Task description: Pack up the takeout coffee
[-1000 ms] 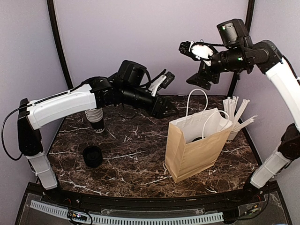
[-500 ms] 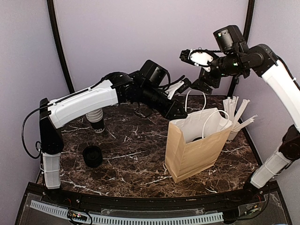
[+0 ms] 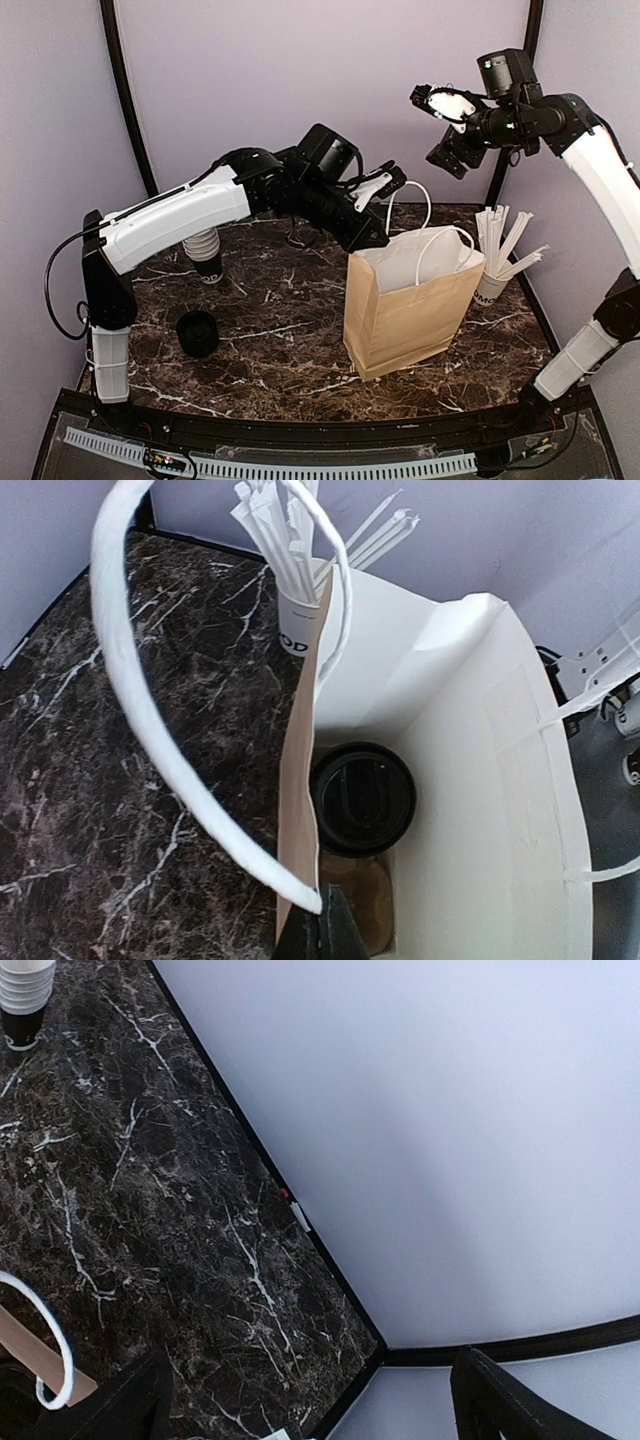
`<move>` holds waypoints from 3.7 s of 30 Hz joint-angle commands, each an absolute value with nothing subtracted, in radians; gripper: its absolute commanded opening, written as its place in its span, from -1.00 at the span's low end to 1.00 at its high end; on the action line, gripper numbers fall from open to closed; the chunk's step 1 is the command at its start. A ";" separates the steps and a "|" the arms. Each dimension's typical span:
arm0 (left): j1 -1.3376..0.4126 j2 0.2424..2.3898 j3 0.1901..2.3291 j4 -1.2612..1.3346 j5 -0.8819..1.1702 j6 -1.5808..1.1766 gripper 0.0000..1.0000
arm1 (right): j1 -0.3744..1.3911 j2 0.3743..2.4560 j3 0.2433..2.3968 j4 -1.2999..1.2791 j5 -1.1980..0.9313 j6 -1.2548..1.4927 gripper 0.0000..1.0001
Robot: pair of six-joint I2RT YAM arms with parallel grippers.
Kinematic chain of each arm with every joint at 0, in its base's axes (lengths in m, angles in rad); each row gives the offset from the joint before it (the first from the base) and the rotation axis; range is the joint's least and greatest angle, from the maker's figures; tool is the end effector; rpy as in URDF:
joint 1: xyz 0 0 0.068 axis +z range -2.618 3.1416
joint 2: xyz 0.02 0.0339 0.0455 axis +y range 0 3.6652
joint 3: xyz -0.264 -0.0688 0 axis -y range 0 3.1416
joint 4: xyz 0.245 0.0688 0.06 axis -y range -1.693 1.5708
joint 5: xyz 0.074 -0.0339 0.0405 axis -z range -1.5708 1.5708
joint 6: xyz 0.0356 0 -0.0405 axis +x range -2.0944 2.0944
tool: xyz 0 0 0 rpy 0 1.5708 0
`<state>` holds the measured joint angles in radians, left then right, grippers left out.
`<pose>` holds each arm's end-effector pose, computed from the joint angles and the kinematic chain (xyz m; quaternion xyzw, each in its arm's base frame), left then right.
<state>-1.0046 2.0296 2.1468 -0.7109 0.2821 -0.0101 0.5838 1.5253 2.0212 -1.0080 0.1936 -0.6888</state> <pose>0.2399 -0.3960 0.3779 0.4750 0.7369 -0.3343 0.3458 0.2457 0.1541 0.4932 -0.4712 0.7200 -0.1097 0.4975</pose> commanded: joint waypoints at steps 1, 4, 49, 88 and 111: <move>-1.009 1.961 2.191 -0.793 0.100 0.135 -1.00 | 0.544 1.517 2.030 -0.918 0.245 -0.646 0.97; -1.009 1.919 2.169 -0.813 -0.052 0.215 -1.00 | 0.530 1.526 2.044 -0.918 0.243 -0.635 0.97; -1.299 1.579 1.519 -0.260 -0.412 0.407 -1.00 | 0.529 1.551 1.952 -1.046 0.037 -0.670 0.97; -1.418 1.589 1.519 -0.372 -0.389 0.310 -0.07 | 0.529 1.390 1.759 -1.264 -0.317 -0.765 0.92; -1.384 1.623 1.517 -0.383 -0.446 0.242 0.08 | 0.530 1.408 1.754 -1.246 -0.311 -0.761 0.93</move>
